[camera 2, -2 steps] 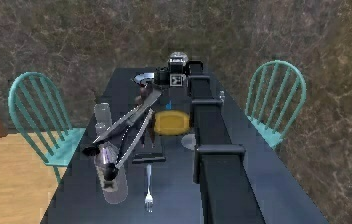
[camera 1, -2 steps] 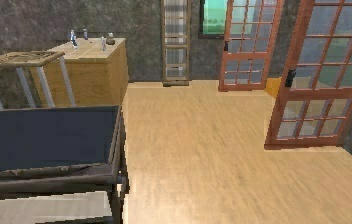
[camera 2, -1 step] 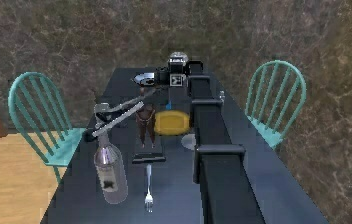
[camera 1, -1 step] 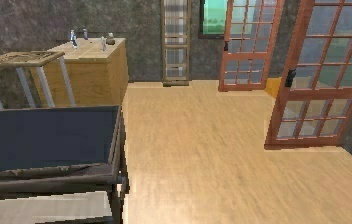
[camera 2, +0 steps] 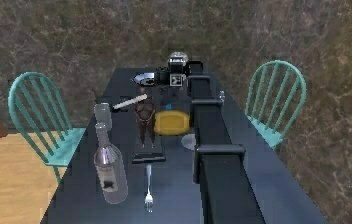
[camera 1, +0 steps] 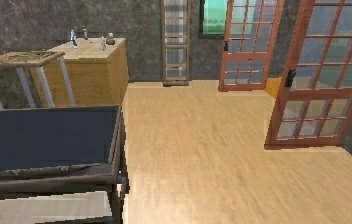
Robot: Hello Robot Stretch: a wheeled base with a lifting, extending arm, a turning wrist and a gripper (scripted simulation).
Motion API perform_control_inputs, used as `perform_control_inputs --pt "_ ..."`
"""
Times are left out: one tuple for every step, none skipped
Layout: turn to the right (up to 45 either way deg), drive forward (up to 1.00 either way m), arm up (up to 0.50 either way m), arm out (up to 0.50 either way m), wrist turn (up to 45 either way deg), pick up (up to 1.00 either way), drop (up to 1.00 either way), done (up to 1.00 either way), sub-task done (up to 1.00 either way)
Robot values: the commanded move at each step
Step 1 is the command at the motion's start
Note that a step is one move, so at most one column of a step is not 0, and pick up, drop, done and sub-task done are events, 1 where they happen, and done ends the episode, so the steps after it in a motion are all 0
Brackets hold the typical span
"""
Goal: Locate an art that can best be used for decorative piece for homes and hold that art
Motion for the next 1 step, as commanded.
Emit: perform_control_inputs --pt "0.0 0.0 0.0 0.0 15.0 0.0 0.0 0.0 0.0"
